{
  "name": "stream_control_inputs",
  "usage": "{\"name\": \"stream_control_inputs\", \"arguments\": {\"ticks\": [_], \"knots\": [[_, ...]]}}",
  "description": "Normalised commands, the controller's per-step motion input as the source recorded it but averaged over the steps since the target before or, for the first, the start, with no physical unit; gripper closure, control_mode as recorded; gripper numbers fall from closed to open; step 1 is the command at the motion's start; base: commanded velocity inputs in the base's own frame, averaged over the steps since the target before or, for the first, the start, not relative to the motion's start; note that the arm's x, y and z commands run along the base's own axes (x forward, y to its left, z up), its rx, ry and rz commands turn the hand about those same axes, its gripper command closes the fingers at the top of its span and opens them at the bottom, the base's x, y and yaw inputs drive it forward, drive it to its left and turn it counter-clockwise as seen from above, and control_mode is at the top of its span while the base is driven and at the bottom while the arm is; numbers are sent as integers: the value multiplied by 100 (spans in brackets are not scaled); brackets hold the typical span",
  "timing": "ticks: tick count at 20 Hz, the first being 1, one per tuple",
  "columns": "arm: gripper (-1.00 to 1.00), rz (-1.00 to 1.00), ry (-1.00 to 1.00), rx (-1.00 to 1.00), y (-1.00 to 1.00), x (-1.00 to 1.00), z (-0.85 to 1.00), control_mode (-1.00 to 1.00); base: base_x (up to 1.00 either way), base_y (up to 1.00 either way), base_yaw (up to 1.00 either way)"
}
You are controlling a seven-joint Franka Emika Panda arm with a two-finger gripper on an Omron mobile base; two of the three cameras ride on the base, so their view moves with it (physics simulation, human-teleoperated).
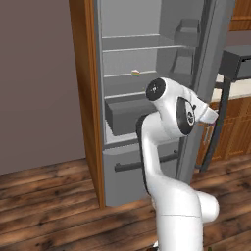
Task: Take the lemon wedge from the fridge and place it on the plate with fish on the dining counter.
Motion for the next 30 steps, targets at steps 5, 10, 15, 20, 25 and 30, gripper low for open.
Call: {"name": "stream_control_inputs", "arguments": {"ticks": [5,10,15,20,25,30], "knots": [[-100,-36,-11,-6,51,16,7,-100,0,0,0],[-100,-2,-6,0,-11,13,-5,-100,0,0,0],[-100,0,0,4,-35,61,0,-100,0,0,0],[-100,0,0,6,-48,68,0,-100,0,0,0],[-100,0,0,2,-44,68,0,-100,0,0,0],[-100,-1,0,0,-35,51,0,-100,0,0,0]]}}
